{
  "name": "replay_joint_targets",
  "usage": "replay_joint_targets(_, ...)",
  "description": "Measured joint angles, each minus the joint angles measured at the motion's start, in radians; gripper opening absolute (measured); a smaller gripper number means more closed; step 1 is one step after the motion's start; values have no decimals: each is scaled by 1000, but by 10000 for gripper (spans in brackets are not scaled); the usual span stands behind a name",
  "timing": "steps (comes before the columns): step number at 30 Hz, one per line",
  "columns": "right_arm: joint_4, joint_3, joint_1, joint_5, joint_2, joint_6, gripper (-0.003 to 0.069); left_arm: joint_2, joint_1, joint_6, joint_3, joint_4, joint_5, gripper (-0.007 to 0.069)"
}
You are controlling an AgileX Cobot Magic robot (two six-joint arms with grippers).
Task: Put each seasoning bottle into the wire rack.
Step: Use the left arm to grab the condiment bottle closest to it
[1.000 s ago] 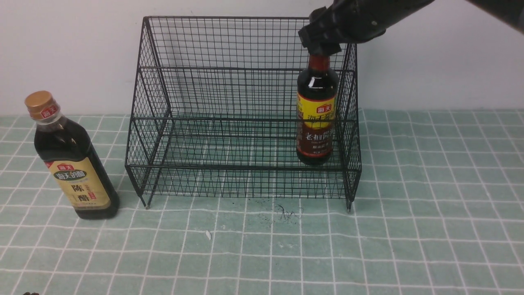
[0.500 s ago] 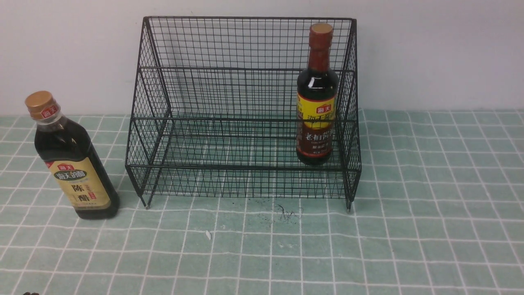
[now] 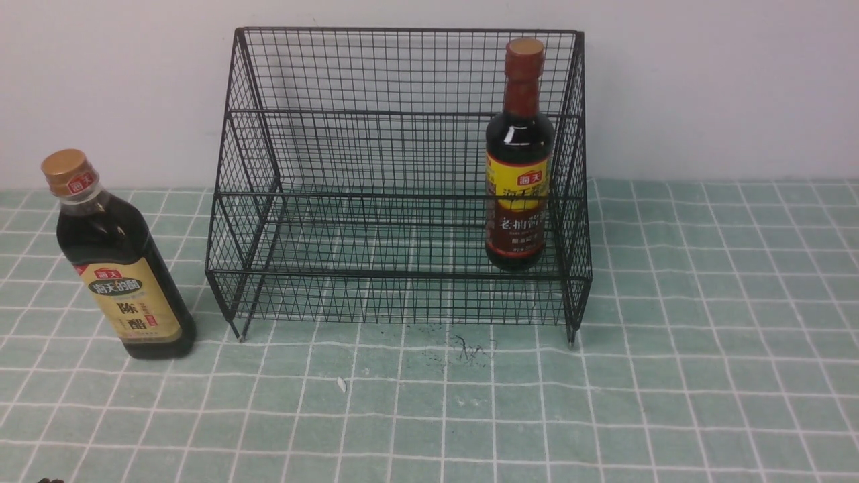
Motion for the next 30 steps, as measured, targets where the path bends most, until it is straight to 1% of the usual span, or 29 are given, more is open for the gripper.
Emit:
replay_joint_targets(2, 11, 142, 0, -102, -86, 3, -13, 0, 0, 0, 0, 0, 0, -6)
replay_joint_targets(3, 14, 155, 0, -121, -94, 3, -13, 0, 0, 0, 0, 0, 0, -6)
replay_joint_targets(5, 22, 286, 0, -221, -179, 3, -13, 0, 0, 0, 0, 0, 0, -6)
replay_joint_targets(9, 22, 429, 0, -321, -280, 5, -15, 0, 0, 0, 0, 0, 0, -6)
replay_joint_targets(11, 25, 464, 0, -346, -312, 5, -15, 0, 0, 0, 0, 0, 0, -6)
replay_joint_targets(14, 25, 486, 0, -369, -342, 1, -15, 0, 0, 0, 0, 0, 0, -6)
replay_joint_targets(26, 39, 492, 0, -390, -347, -114, -15, 0, 0, 0, 0, 0, 0, -6)
replay_joint_targets(28, 87, 492, 0, -397, -347, -196, -15, 0, 0, 0, 0, 0, 0, -6)
replay_joint_targets(30, 119, 492, 0, -401, -347, -244, -15, 0, 0, 0, 0, 0, 0, -6)
